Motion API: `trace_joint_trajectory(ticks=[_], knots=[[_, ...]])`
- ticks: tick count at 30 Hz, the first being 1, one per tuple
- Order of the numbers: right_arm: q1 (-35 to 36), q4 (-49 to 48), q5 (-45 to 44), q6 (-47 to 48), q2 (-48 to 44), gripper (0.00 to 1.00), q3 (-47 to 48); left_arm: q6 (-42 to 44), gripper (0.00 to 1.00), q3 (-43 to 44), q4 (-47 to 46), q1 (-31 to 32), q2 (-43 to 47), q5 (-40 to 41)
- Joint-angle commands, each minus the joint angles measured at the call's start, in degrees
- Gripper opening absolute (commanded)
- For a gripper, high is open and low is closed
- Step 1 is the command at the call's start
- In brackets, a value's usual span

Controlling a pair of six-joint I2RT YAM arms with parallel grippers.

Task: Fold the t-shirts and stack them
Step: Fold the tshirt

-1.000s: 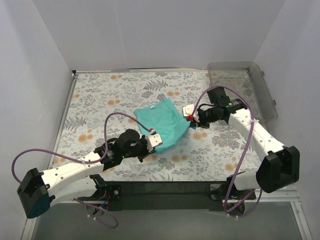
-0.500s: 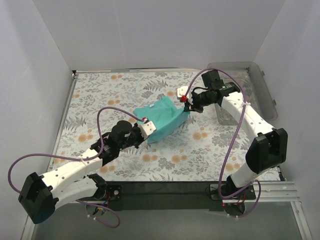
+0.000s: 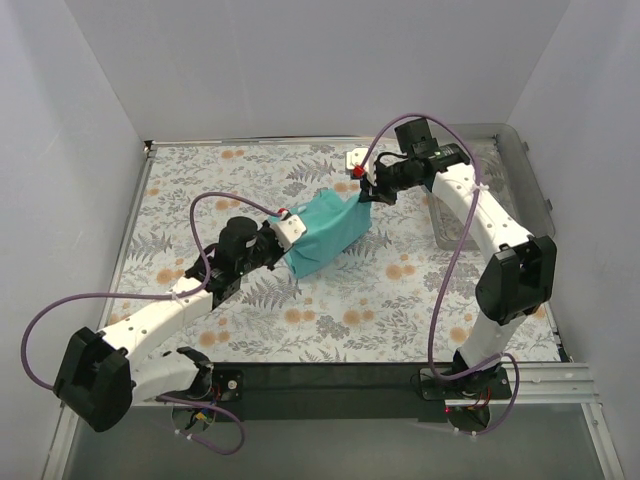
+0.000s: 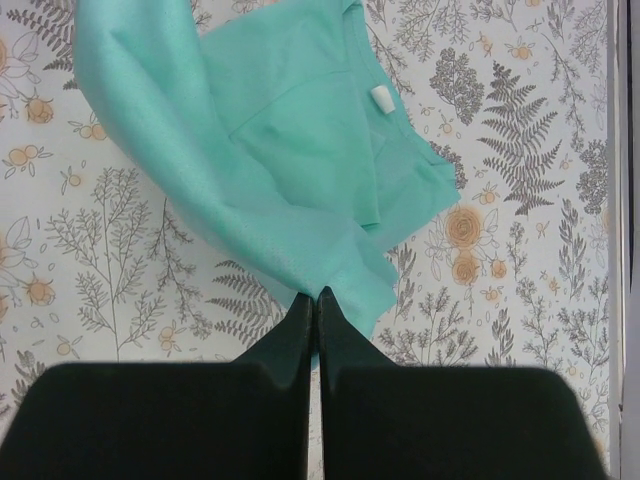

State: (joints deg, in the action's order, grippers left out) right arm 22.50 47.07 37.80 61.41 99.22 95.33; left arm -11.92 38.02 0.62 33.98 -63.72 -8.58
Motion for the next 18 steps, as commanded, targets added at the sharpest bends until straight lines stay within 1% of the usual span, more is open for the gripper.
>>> trace_joint_trajectory(ticks=[1, 9, 18], knots=[[-0.2, -0.1, 2.1, -2.1, 2.5, 0.01, 4.9, 1.3, 0.0, 2.4, -3.0, -2.2, -1.4, -1.6], [-0.1, -0.6, 3.2, -4.0, 9.1, 0.01, 11.7, 0.3, 0.0, 0.3, -4.7, -6.0, -2.8, -2.9], [-0.1, -2.2, 4.1, -7.1, 15.0, 0.01, 16.2, 0.4, 0.0, 0.4, -8.1, -9.7, -6.7, -3.6]])
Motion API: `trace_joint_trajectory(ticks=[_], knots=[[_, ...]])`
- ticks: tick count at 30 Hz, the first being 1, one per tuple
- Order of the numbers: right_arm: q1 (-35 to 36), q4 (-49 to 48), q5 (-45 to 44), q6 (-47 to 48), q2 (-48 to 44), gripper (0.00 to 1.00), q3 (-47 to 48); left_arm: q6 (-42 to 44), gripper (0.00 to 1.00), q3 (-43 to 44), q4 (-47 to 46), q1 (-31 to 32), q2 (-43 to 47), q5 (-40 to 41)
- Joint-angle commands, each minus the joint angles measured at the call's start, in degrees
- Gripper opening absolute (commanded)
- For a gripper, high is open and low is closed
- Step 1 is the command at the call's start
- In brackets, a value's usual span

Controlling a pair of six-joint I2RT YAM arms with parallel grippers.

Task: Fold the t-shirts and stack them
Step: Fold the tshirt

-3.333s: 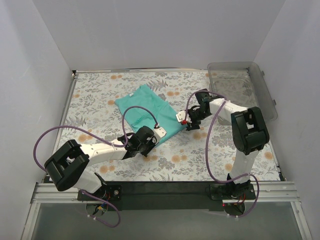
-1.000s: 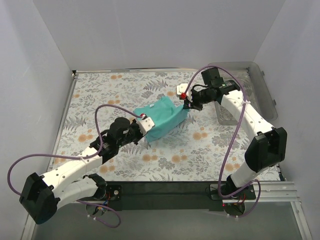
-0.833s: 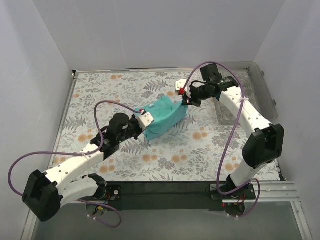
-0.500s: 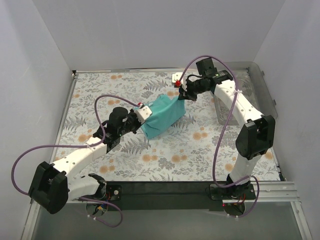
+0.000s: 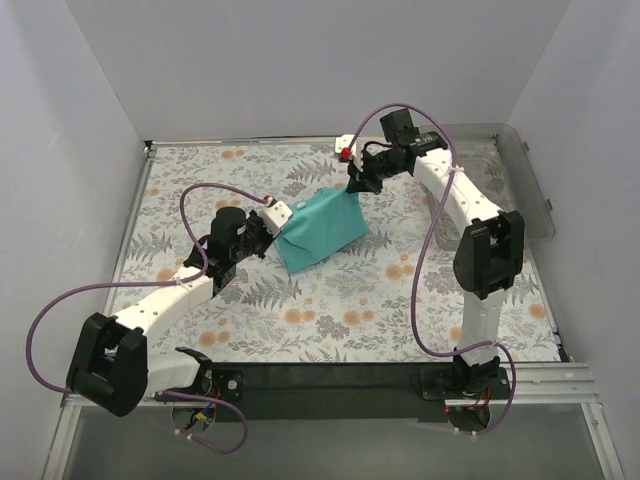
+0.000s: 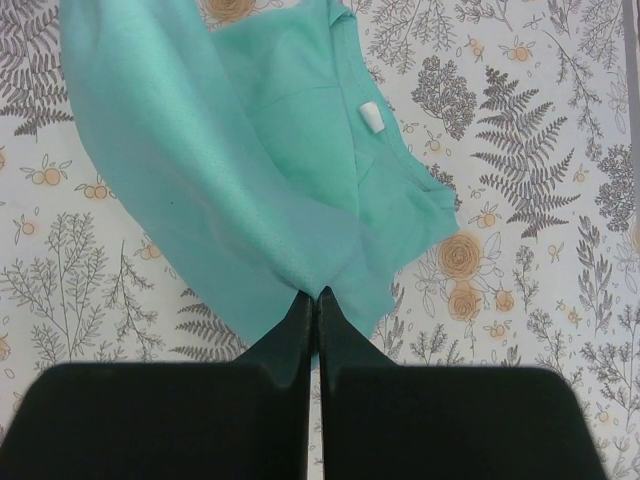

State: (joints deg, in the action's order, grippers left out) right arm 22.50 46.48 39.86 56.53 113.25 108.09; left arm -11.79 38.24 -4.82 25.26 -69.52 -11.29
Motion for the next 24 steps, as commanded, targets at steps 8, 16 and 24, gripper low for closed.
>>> trace_joint_trajectory(ticks=[8, 16, 24], knots=[[-0.1, -5.9, 1.1, -7.0, 3.7, 0.01, 4.8, -0.2, 0.0, 0.6, -8.5, -3.5, -5.6, 0.3], [-0.1, -14.9, -0.9, -13.8, 4.7, 0.01, 1.7, -0.3, 0.0, 0.4, -14.6, -5.0, -10.5, 3.5], [-0.2, -24.7, -3.0, -22.2, 6.5, 0.01, -0.5, -0.1, 0.0, 0.2, -22.3, -5.1, -14.8, 7.8]])
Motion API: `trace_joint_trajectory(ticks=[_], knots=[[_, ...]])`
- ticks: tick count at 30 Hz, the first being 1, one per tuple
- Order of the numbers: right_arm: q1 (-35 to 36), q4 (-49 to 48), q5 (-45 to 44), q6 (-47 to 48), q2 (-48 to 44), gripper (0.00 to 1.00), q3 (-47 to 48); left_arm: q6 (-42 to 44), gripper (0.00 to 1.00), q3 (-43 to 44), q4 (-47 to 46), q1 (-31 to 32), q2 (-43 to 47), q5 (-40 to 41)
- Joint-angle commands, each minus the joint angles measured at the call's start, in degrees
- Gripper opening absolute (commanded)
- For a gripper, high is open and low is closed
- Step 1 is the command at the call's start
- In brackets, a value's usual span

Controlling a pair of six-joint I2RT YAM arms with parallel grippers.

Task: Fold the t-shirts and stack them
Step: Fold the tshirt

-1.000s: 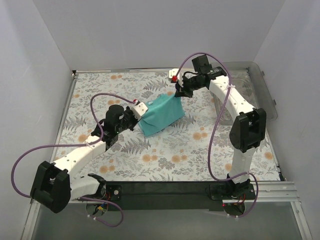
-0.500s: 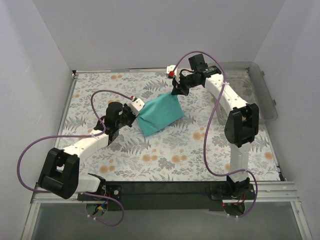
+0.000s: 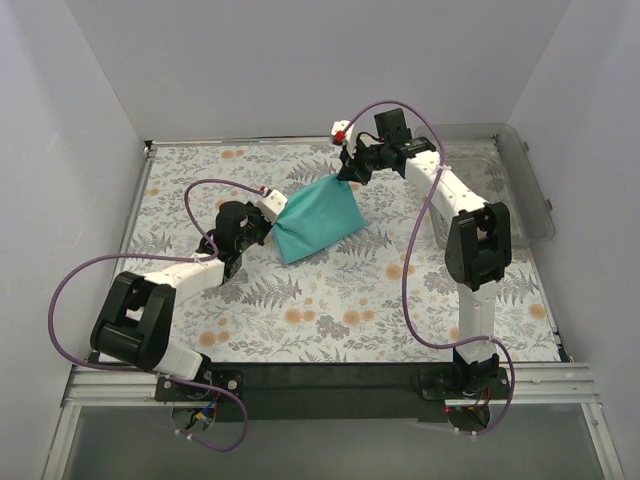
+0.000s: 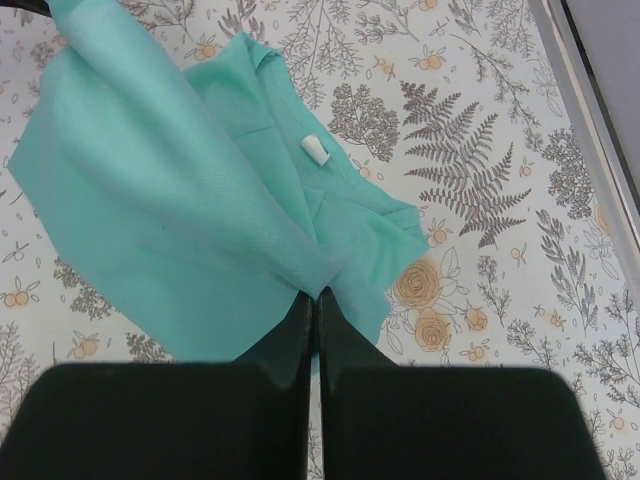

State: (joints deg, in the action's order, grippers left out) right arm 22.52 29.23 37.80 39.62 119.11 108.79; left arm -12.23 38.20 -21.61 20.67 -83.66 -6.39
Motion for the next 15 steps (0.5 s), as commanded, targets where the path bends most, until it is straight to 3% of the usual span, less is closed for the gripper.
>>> trace_joint_trajectory(ticks=[1, 15], knots=[[-0.1, -8.1, -1.2, -5.9, 0.9, 0.01, -1.4, 0.5, 0.0, 0.6, -5.6, -0.5, -1.6, 3.1], [0.1, -19.5, -12.0, -19.1, 6.6, 0.01, -3.1, 1.4, 0.0, 2.1, -17.1, -0.6, -11.2, 12.4]])
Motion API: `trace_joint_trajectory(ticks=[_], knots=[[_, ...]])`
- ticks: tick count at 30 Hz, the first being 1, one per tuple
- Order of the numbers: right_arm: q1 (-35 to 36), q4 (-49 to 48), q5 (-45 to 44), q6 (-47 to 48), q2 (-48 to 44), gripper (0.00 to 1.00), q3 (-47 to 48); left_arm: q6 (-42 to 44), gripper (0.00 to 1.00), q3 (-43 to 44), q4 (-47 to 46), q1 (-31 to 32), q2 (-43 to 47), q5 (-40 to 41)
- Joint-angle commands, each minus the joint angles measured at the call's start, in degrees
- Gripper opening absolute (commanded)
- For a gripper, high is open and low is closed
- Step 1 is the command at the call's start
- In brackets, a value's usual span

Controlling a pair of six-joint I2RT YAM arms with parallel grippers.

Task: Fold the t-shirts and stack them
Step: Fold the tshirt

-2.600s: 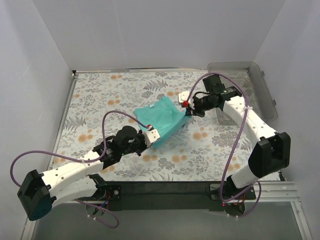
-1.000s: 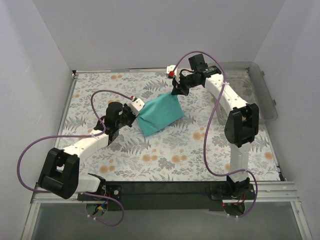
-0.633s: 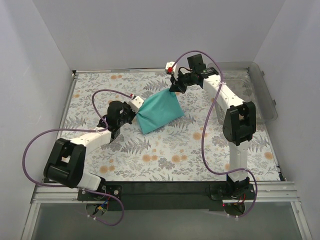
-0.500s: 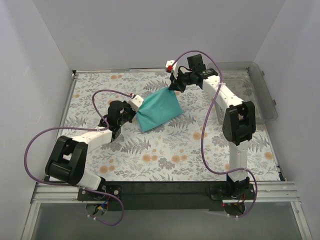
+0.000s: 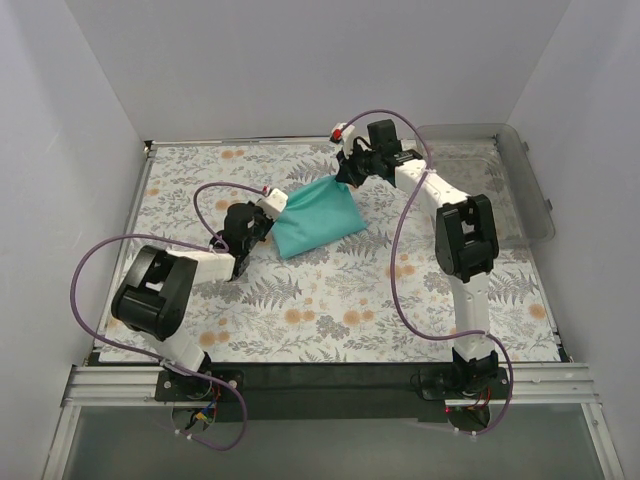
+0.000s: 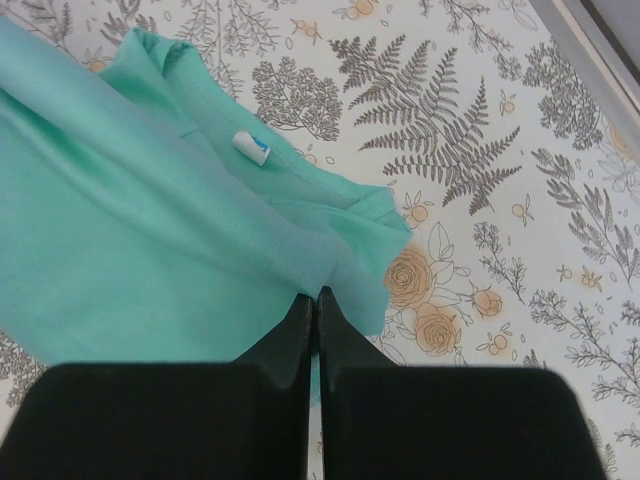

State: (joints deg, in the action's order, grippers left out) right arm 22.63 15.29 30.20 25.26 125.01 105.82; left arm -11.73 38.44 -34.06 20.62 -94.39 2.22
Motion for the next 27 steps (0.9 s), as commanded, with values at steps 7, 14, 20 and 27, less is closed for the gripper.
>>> trace_joint_trajectory(ticks=[7, 14, 20, 27], knots=[[0.0, -7.8, -10.3, -8.9, 2.3, 0.01, 0.2, 1.7, 0.0, 4.8, -6.9, -0.6, -4.8, 4.1], [0.3, -8.0, -13.1, -9.8, 3.7, 0.01, 0.5, 1.8, 0.0, 8.0, -6.4, -0.6, -9.6, 5.2], [0.8, -8.0, -14.2, -9.8, 5.2, 0.01, 2.1, 2.3, 0.0, 10.0, -4.1, -0.6, -12.0, 6.5], [1.5, -8.0, -17.9, -11.3, 6.7, 0.01, 3.7, 0.3, 0.1, 15.2, 0.3, -0.6, -15.5, 7.4]])
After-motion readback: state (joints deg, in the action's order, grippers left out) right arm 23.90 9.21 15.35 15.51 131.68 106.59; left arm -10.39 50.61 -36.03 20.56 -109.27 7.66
